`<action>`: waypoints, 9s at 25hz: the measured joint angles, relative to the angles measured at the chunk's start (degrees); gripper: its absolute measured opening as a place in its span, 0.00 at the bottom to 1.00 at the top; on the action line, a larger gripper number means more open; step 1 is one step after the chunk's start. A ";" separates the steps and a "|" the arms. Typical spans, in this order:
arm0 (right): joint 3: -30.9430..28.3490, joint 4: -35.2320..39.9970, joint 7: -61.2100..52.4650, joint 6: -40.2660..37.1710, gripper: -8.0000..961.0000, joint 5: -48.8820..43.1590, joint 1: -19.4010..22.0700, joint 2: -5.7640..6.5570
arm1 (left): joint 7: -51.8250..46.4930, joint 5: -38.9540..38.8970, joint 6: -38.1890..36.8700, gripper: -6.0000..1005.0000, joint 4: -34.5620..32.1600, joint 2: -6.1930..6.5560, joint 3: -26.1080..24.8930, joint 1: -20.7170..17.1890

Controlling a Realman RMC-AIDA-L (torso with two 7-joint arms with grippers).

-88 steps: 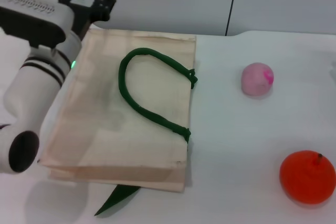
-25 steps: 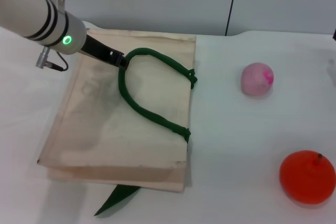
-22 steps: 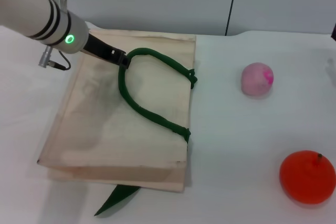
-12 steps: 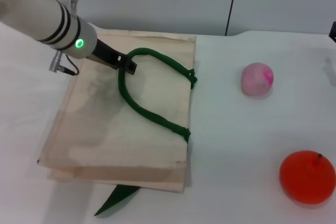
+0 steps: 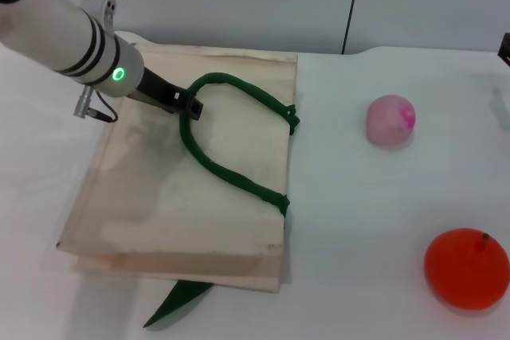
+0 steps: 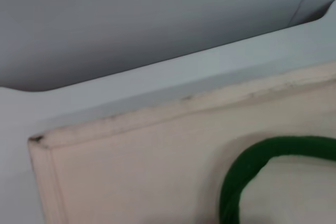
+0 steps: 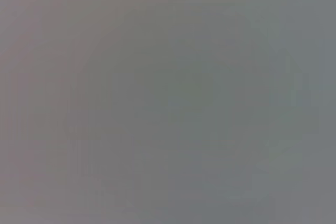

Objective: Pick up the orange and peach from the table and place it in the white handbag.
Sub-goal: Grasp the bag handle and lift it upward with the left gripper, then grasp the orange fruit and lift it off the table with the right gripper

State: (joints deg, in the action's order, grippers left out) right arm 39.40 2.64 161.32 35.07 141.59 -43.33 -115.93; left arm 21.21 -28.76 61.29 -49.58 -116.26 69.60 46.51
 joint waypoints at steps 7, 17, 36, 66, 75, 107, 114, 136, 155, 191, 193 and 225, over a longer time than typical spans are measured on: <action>0.57 0.00 -0.03 0.00 0.79 0.00 0.00 -0.05 | -0.01 0.03 -2.14 0.45 2.19 0.08 0.00 0.26; 0.58 0.00 -0.07 0.00 0.79 0.00 -0.32 -0.09 | 0.06 0.05 -3.76 0.45 4.41 0.10 0.01 1.75; 0.60 -0.09 -0.77 0.00 0.79 0.00 -0.61 -0.12 | 1.29 0.23 -6.50 0.29 7.22 0.22 0.18 3.38; 20.19 -2.82 -17.37 1.27 0.79 0.00 0.41 0.32 | 8.32 -5.67 3.33 0.13 -32.25 0.13 0.08 -14.13; 27.71 11.19 -26.07 1.26 0.79 -0.12 7.62 1.58 | 8.38 -5.68 4.71 0.13 -35.86 -0.04 0.84 -14.97; 29.48 81.39 -111.44 25.06 0.79 -88.12 30.52 -0.27 | 11.49 -8.99 6.92 0.13 -43.81 0.36 0.52 -17.33; 25.56 79.44 -112.18 34.89 0.79 -90.92 28.93 -0.41 | 13.68 -9.88 7.84 0.13 -45.64 0.23 0.55 -18.07; 19.12 79.37 -112.67 52.93 0.79 -93.67 26.02 -0.33 | 13.25 -11.13 14.94 0.13 -60.56 0.22 -0.16 -19.31; 15.00 79.21 -112.32 66.22 0.79 -93.68 23.59 -0.33 | 12.64 -10.45 15.18 0.13 -61.03 0.29 -0.09 -19.46; 13.37 72.28 -111.85 66.24 0.78 -100.17 19.55 -0.26 | 11.57 -6.66 15.17 0.13 -61.55 0.23 -0.88 -19.19; 13.32 72.32 -111.88 66.54 0.78 -100.19 19.57 -0.26 | 11.57 -6.46 15.18 0.13 -61.50 0.23 -0.78 -19.22; 14.14 66.89 -111.29 68.29 0.78 -100.89 17.27 -0.41 | 11.57 -5.78 15.89 0.13 -61.83 0.33 -1.41 -19.01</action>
State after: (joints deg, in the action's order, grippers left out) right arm 53.55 69.53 50.03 103.36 40.70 -26.05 -116.34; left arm 32.78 -34.54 77.18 -111.41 -115.92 68.20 27.50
